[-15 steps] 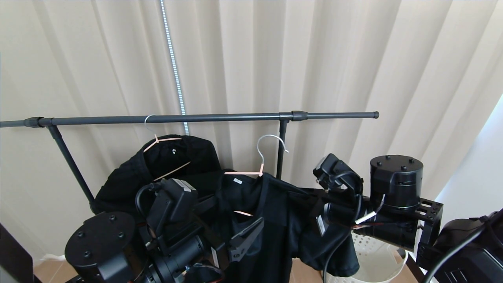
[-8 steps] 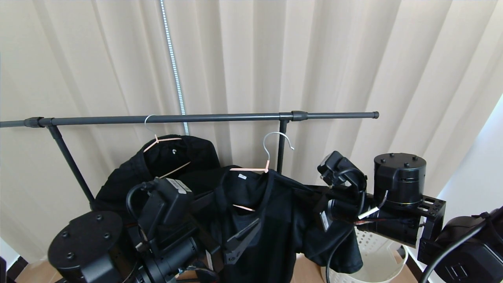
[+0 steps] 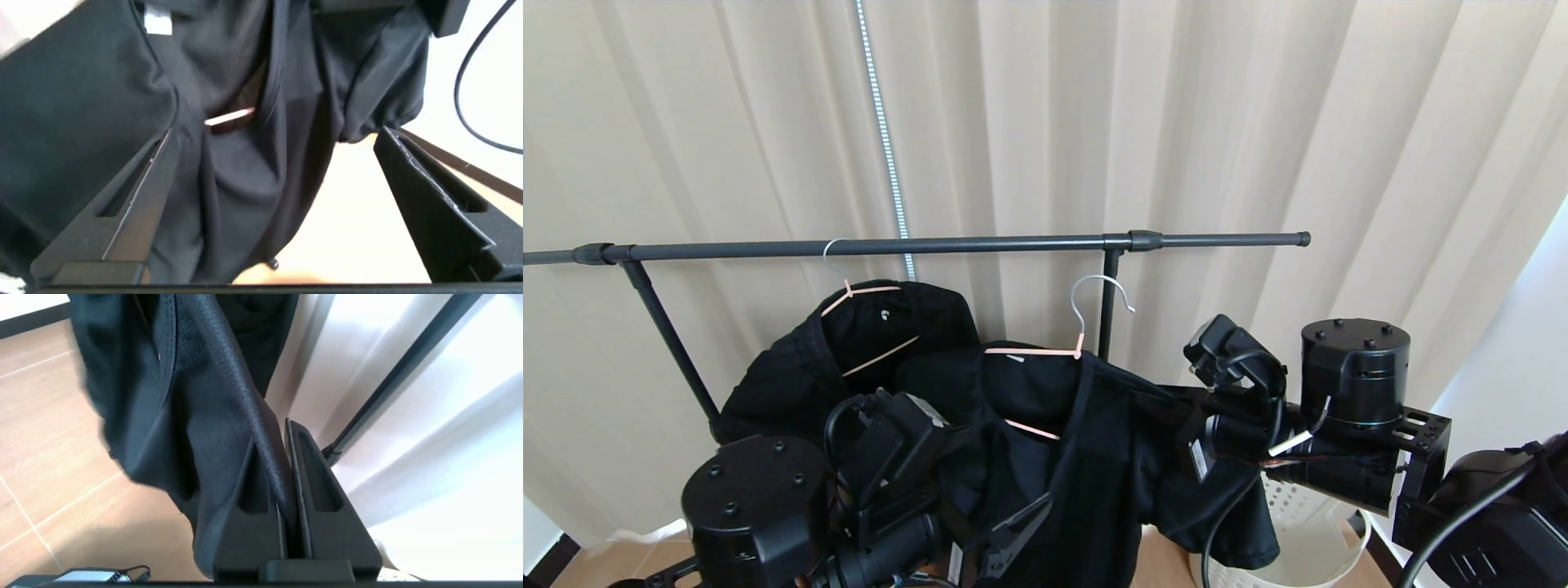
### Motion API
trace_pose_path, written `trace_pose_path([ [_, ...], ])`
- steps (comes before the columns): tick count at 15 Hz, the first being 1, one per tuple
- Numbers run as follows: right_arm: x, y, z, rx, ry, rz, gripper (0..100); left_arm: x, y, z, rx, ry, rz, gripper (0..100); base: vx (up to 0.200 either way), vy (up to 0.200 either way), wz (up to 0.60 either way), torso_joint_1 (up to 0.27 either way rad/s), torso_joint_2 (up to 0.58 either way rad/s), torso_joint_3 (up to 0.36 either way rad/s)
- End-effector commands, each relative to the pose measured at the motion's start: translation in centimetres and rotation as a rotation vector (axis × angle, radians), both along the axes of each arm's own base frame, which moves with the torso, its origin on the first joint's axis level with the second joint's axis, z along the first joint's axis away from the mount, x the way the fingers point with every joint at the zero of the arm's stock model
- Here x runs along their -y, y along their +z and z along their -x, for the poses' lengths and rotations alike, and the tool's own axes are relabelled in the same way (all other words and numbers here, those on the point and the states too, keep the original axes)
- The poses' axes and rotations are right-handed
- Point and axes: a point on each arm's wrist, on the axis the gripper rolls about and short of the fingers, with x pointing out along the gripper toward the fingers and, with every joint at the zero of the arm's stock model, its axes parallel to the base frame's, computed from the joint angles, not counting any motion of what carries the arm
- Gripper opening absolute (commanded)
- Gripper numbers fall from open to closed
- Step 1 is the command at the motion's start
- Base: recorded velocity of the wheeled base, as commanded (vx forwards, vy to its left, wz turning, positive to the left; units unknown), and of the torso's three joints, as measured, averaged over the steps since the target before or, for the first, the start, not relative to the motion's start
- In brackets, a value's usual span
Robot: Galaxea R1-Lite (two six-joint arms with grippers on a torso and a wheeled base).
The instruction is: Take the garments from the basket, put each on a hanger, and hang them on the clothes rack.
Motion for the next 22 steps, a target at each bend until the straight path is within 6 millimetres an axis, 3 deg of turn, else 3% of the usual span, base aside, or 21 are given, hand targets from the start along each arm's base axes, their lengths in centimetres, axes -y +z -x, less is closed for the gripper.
trace_pose_path([
  [1, 0.0, 0.0, 0.0, -0.001, 0.001, 0.001, 0, 0.1, 0.0, -0.2, -0.012, 0.016, -0.040, 100, 0.000, 0.000, 0.00, 0.000, 0.00, 0.000],
  [9, 0.4, 0.0, -0.1, -0.008, 0.017, -0.008, 0, -1.8, 3.1, -0.3, 0.082, 0.098, 0.038, 100, 0.000, 0.000, 0.00, 0.000, 0.00, 0.000],
  [12, 0.8, -0.3, -0.1, -0.020, 0.048, -0.008, 0, -4.0, 5.5, -0.5, 0.141, 0.130, 0.072, 100, 0.000, 0.000, 0.00, 0.000, 0.00, 0.000],
  [14, 1.8, -0.2, 0.2, -0.006, 0.110, 0.001, 0, -7.6, 8.6, -0.3, 0.089, 0.151, 0.045, 100, 0.000, 0.000, 0.00, 0.000, 0.00, 0.000],
  [16, 1.9, 0.0, 0.4, -0.009, 0.151, -0.016, 0, -10.1, 10.4, -0.3, 0.009, 0.178, -0.044, 100, 0.000, 0.000, 0.00, 0.000, 0.00, 0.000],
  [19, 2.0, -0.5, 0.5, -0.018, 0.165, -0.001, 0, -12.6, 9.8, -2.1, 0.071, 0.137, -0.292, 100, 0.000, 0.000, 0.00, 0.000, 0.00, 0.000],
  [22, 2.0, -0.3, 0.8, -0.014, 0.192, -0.006, 0, -12.3, 9.2, -3.7, 0.128, 0.049, -0.399, 100, 0.000, 0.000, 0.00, 0.000, 0.00, 0.000],
])
